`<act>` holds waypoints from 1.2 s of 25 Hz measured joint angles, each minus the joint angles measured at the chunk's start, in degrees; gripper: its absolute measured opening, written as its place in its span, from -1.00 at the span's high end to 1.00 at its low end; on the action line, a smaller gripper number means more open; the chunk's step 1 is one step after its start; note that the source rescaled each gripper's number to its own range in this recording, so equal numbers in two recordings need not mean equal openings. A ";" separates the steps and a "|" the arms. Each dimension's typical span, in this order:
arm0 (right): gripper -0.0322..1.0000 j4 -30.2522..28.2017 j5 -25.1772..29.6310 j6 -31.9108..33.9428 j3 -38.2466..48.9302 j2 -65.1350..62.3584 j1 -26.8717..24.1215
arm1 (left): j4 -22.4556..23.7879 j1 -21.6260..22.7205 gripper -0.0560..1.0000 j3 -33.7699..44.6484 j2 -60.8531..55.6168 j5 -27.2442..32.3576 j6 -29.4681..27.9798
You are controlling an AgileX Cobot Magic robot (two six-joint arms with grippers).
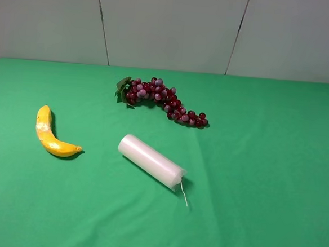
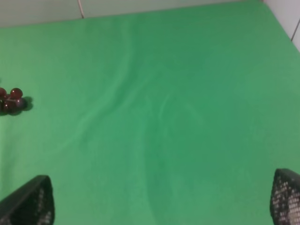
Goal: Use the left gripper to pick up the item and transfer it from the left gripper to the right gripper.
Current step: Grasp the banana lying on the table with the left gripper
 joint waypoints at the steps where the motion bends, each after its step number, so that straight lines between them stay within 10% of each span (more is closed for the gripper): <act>1: -1.00 0.00 0.00 0.00 0.00 0.00 0.00 | 0.00 0.00 -1.00 0.00 0.00 0.00 0.00; 20: -1.00 0.00 0.00 0.00 0.00 0.00 0.00 | 0.25 0.00 -1.00 -2.01 0.37 0.65 -1.78; 30: -1.00 0.00 0.00 0.00 0.00 0.00 0.00 | 1.40 0.00 -1.00 -7.07 19.02 -0.08 -3.01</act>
